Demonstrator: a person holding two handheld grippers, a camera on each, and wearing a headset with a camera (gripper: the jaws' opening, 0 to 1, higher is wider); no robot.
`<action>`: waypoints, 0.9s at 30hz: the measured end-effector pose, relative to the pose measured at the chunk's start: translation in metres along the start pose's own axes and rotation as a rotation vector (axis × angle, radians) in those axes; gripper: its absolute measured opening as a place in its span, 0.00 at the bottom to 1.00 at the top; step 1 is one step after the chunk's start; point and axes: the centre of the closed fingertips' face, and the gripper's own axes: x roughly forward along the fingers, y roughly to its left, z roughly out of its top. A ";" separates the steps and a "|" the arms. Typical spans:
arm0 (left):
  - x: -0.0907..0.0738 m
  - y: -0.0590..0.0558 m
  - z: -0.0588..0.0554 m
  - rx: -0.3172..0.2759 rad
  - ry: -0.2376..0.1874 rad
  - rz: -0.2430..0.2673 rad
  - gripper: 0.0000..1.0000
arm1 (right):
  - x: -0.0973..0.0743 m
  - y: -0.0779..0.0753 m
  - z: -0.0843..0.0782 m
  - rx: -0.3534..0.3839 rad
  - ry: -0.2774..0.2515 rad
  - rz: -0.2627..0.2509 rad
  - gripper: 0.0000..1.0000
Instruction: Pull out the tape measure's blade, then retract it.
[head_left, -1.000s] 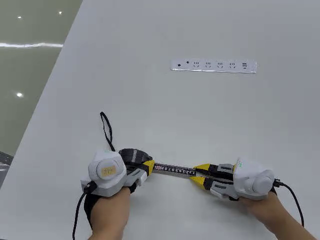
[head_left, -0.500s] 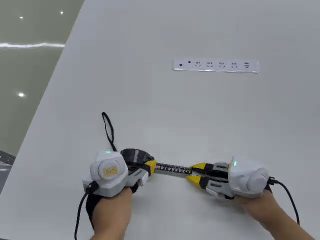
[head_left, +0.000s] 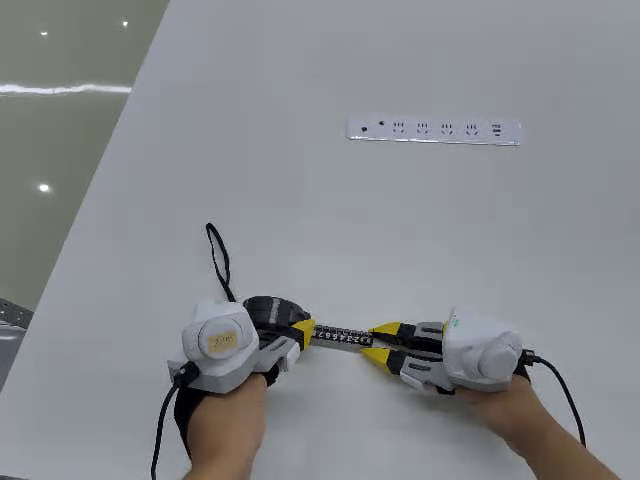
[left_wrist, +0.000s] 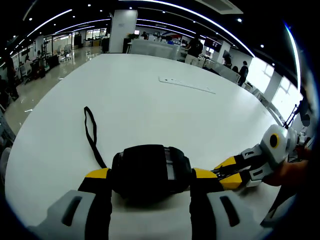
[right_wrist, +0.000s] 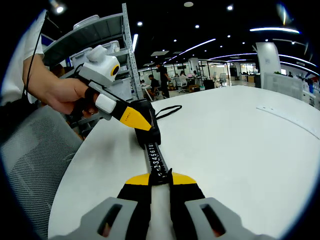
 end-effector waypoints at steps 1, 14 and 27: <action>0.000 0.000 0.000 0.000 0.000 0.000 0.60 | 0.002 0.000 0.000 0.000 0.000 0.000 0.12; -0.001 0.000 -0.001 -0.006 0.003 -0.002 0.60 | 0.021 0.006 0.007 -0.003 -0.002 0.022 0.12; -0.001 0.001 -0.002 -0.017 0.004 -0.006 0.60 | 0.038 0.009 0.013 -0.011 0.001 0.031 0.12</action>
